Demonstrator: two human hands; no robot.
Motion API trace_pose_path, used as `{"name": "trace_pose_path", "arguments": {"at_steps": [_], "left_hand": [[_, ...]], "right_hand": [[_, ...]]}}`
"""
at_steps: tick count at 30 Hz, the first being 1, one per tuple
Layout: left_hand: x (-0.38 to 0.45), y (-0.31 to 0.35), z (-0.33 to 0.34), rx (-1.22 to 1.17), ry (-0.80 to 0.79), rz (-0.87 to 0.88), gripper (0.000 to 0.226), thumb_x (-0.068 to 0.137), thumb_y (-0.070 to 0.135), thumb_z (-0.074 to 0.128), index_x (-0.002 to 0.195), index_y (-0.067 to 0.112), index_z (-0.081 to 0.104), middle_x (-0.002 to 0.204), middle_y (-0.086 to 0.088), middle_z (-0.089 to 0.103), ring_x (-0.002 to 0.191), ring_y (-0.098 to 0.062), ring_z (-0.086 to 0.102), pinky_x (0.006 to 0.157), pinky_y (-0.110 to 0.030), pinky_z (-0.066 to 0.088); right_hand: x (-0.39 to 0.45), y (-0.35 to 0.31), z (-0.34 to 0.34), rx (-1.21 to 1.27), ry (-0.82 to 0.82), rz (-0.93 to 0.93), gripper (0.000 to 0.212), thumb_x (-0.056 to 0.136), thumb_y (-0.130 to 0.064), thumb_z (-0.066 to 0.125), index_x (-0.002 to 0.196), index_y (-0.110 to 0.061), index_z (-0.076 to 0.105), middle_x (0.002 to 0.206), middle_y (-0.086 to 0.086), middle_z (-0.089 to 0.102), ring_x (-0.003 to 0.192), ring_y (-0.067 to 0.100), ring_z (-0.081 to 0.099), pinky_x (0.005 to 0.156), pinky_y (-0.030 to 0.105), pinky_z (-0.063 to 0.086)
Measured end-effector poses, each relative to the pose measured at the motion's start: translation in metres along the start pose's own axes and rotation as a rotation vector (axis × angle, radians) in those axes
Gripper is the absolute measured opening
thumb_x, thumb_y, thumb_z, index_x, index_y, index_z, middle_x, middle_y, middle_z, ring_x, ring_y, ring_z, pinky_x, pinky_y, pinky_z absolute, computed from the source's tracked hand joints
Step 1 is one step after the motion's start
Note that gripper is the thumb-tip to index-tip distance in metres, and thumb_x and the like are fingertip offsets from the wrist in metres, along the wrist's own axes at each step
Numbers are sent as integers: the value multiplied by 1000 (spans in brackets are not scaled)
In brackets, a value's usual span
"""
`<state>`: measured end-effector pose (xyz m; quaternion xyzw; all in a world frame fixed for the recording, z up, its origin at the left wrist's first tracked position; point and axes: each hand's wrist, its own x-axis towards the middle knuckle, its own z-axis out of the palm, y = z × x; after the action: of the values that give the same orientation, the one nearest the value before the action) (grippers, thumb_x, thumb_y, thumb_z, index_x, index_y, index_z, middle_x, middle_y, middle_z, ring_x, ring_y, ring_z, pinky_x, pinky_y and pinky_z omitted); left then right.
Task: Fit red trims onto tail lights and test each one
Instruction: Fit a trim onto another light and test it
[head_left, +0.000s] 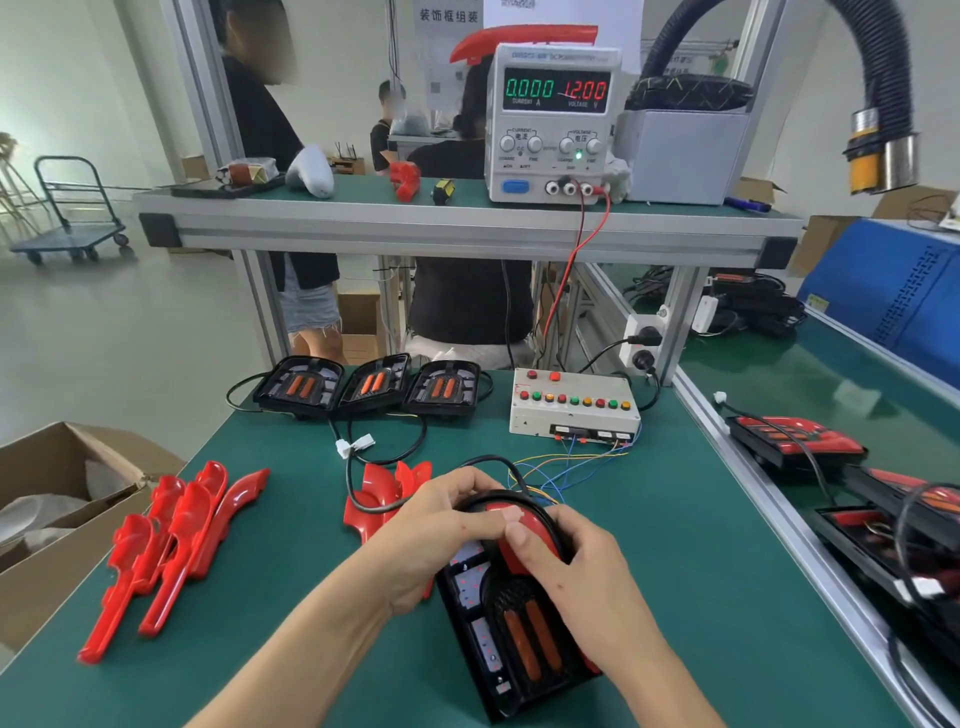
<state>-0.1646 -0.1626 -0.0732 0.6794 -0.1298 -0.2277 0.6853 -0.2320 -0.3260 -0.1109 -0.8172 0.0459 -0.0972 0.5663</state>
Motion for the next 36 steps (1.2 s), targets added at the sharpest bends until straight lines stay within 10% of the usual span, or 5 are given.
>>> {"name": "trace_pose_path", "arguments": {"at_steps": [7, 13, 29, 36], "left_hand": [[-8, 2, 6, -43, -35, -92, 23, 93, 21, 70, 105, 2, 70, 82, -3, 72, 64, -8, 66, 51, -13, 46], [-7, -4, 15, -104, -5, -43, 19, 91, 25, 72, 95, 6, 73, 87, -7, 72, 81, -18, 68, 75, -26, 53], [-8, -8, 20, -176, 10, 46, 16, 91, 11, 69, 97, -3, 73, 89, -14, 73, 80, -21, 68, 71, -27, 55], [-8, -13, 20, 10, -3, 154, 32, 91, 34, 68, 102, 5, 73, 97, -16, 74, 89, -17, 68, 87, -35, 55]], "right_hand": [[-4, -1, -4, 136, -28, -11, 30, 82, -61, 66, 94, -34, 72, 85, -10, 73, 77, 3, 67, 69, 10, 47], [-4, 0, -9, 164, -81, 5, 38, 78, -64, 65, 96, -31, 70, 85, -9, 72, 79, 4, 65, 73, 15, 49], [-3, 2, -6, 180, -67, -56, 40, 90, -60, 59, 104, -24, 69, 91, 0, 71, 87, 18, 64, 86, 39, 52], [-3, 6, -7, 104, -30, -78, 46, 91, -68, 52, 104, -27, 68, 90, -4, 71, 86, 15, 66, 81, 27, 52]]}}
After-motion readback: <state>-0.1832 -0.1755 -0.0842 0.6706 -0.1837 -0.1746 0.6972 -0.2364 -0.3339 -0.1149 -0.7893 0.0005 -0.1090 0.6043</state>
